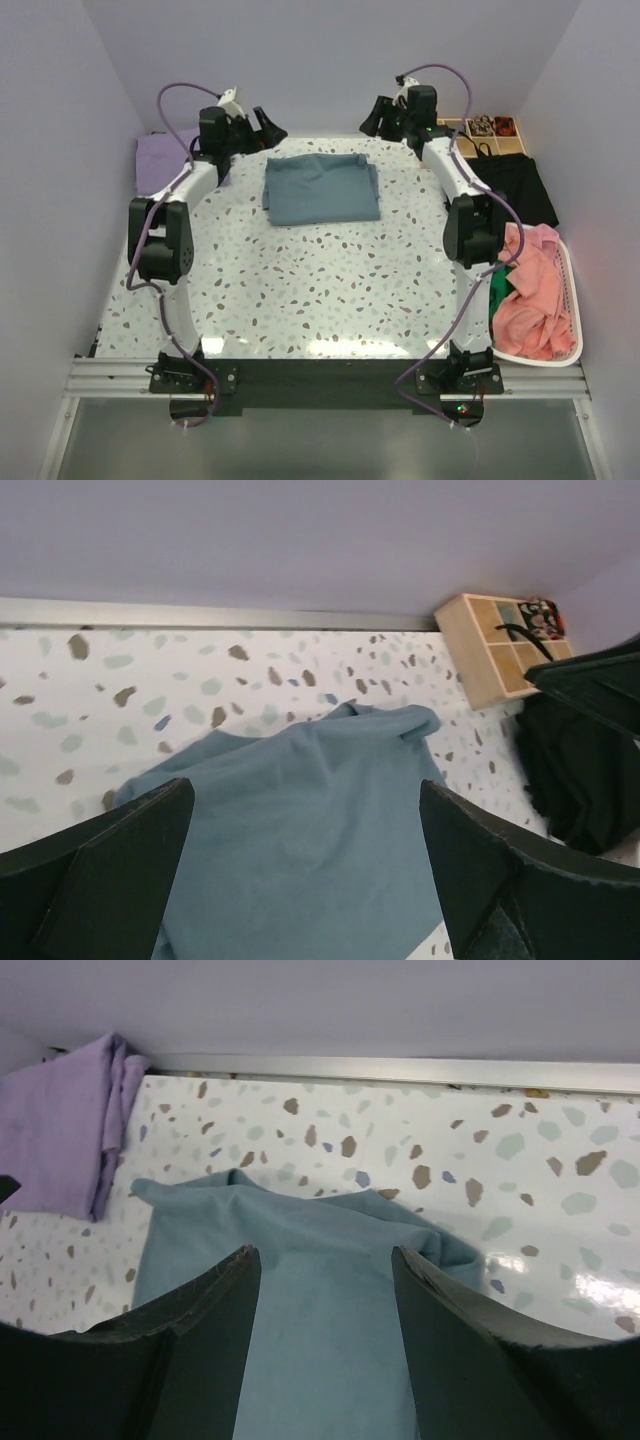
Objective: Fold and stack the t-shirts
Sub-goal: Fold the long partially folded tshirt into a neat square, then smooth out wrinkles on the folded tshirt
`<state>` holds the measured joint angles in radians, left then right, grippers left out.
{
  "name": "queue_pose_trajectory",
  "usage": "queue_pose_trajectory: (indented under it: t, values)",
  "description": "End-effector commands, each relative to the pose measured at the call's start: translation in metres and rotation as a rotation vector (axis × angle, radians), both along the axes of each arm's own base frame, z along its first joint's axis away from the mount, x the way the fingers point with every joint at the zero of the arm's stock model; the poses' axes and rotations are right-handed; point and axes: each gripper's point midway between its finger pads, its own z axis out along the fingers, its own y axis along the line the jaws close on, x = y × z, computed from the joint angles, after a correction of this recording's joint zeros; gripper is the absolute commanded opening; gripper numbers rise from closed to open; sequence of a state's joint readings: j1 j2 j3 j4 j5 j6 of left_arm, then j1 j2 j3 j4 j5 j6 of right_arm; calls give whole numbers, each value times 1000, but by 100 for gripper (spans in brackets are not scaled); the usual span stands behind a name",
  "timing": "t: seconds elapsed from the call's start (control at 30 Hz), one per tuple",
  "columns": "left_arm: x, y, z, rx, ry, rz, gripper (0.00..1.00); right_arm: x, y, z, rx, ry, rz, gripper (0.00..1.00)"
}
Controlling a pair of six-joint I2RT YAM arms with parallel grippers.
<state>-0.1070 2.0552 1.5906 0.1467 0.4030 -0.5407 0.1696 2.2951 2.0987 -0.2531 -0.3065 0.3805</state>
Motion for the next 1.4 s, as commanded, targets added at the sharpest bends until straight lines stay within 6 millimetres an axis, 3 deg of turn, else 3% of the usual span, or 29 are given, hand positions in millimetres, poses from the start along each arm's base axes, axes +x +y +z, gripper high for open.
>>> queue_pose_trajectory:
  t: [0.0, 0.07, 0.1, 0.17, 0.2, 0.23, 0.33, 0.37, 0.4, 0.43, 0.5, 0.67, 0.83, 0.93, 0.97, 1.03, 1.1, 1.13, 1.23, 1.27, 1.33, 1.37]
  values:
    - [-14, -49, -2, -73, -19, -197, 100, -25, 53, 6, 21, 6, 134, 59]
    - [-14, -59, -7, -98, -7, -245, 100, -28, 62, -2, 22, 29, 148, 59]
    - [-12, -62, -25, -103, 25, -254, 100, -30, 70, -16, 21, 54, 158, 59]
    - [-10, -66, -32, -126, 36, -276, 100, -28, 78, -27, 27, 65, 172, 59]
    - [-8, -67, -45, -126, 56, -277, 100, -27, 80, -44, 21, 97, 173, 59]
    - [-6, -68, -46, -128, 39, -283, 100, -25, 83, -50, 18, 105, 177, 59]
    - [2, -67, -56, -116, 8, -276, 100, -13, 85, -65, 11, 89, 173, 58]
    - [4, -67, -60, -109, -2, -270, 100, -6, 85, -61, 6, 61, 173, 59]
    - [7, -66, -68, -101, -6, -265, 100, -2, 87, -80, -5, 78, 173, 58]
    - [14, -64, -67, -85, -39, -254, 100, 9, 85, -68, -14, 34, 160, 59]
    - [23, -58, -81, -68, -39, -224, 100, 18, 83, -87, -35, 46, 151, 58]
    - [44, -40, -82, -45, -104, -158, 100, 45, 59, -89, -82, -40, 80, 59]
    - [53, -28, -94, -17, -78, -121, 100, 54, 36, -105, -129, -28, 17, 62]
    - [54, -25, -118, -10, -24, -111, 100, 57, 27, -115, -139, -7, -9, 64]
    - [54, -25, -128, -8, -4, -108, 100, 54, 25, -130, -148, 27, -13, 64]
    - [53, -24, -139, -2, 28, -103, 100, 54, 18, -140, -169, 42, -34, 64]
    - [49, -21, -146, 0, 44, -102, 100, 56, 14, -138, -166, 29, -37, 64]
    - [48, -21, -145, -2, 39, -101, 100, 52, 12, -146, -167, 41, -31, 64]
    - [42, -20, -130, -8, 7, -103, 100, 51, 11, -125, -153, -1, -28, 64]
    - [43, -19, -110, -7, -26, -96, 100, 53, 11, -115, -144, -27, -29, 64]
    - [38, -15, -97, 7, -50, -82, 100, 50, 3, -89, -147, -58, -52, 64]
    - [36, -13, -72, 14, -89, -72, 100, 51, -2, -81, -147, -74, -61, 64]
